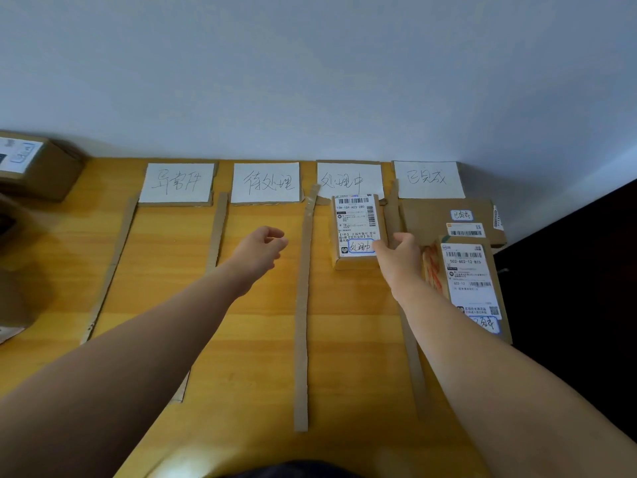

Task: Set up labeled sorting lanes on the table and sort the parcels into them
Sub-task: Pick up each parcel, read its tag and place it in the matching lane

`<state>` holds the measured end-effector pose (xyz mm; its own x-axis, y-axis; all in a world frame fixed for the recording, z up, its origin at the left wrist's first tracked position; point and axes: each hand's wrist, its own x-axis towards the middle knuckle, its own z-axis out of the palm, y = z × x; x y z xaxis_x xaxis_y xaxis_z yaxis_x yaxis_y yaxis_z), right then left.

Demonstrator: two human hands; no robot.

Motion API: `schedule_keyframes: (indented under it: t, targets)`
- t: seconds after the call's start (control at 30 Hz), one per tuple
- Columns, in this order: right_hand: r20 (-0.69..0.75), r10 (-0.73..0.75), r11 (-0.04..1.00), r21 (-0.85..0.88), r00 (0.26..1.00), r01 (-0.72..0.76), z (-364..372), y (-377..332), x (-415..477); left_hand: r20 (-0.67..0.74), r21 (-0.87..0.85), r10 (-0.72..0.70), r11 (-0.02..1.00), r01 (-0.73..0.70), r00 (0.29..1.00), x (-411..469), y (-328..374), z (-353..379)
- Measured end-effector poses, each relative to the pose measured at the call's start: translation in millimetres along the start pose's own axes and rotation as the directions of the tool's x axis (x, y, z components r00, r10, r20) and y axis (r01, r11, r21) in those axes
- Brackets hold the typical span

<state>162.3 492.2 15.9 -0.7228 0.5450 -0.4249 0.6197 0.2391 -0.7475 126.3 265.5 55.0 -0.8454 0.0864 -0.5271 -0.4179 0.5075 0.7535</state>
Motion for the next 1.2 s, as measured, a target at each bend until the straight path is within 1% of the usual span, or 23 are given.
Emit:
schedule_keyframes:
  t: [0.03,0.1,0.27,0.33,0.47,0.6,0.7,0.83,0.97,1.07,1.2]
  targets:
    - [-0.046,-0.043,0.997,-0.069,0.998,0.040,-1.2,-1.4,-3.9,-0.005,-0.005,0.004,1.000,-0.004,1.000,-3.3,-1.9,-3.1]
    - [-0.096,-0.116,0.981,-0.169,0.989,0.099,-3.1,-7.0,-14.1,-0.012,-0.018,0.014,1.000,-0.014,1.000,-10.4,-6.0,-10.1]
    - [-0.131,-0.314,0.917,-0.300,0.940,0.265,8.1,-31.3,-48.0,-0.031,-0.041,0.059,0.997,-0.061,0.998,-30.5,-18.3,-40.4]
    - [-0.129,-0.373,0.895,-0.309,0.919,0.320,23.8,-43.3,-64.2,-0.057,-0.047,0.080,0.995,-0.083,0.995,-38.8,-25.0,-61.2]
    - [-0.077,-0.409,0.885,-0.276,0.909,0.375,70.6,-69.2,-103.4,-0.118,-0.002,0.119,0.993,-0.120,0.986,-53.6,-46.8,-115.8]
    - [-0.057,-0.445,0.873,-0.251,0.894,0.419,132.6,-90.3,-148.2,-0.182,0.076,0.165,0.985,-0.154,0.969,-61.2,-80.5,-181.1]
    - [-0.036,-0.445,0.877,-0.221,0.895,0.427,186.0,-103.8,-183.4,-0.220,0.113,0.190,0.979,-0.169,0.957,-63.6,-107.7,-232.9]
    - [0.022,-0.430,0.891,-0.151,0.903,0.428,253.4,-120.1,-226.1,-0.250,0.169,0.225,0.968,-0.186,0.942,-65.3,-138.4,-297.9]
    - [0.079,-0.457,0.882,-0.092,0.886,0.463,299.9,-137.4,-262.1,-0.270,0.211,0.249,0.958,-0.195,0.930,-68.5,-165.0,-348.1]
    - [0.189,-0.477,0.859,-0.107,0.859,0.501,329.9,-147.7,-280.1,-0.257,0.208,0.240,0.960,-0.189,0.936,-74.7,-187.6,-378.3]
    - [0.375,-0.447,0.831,-0.162,0.812,0.532,375.4,-153.6,-297.5,-0.301,0.199,0.194,0.970,-0.138,0.934,-80.8,-225.1,-412.0]
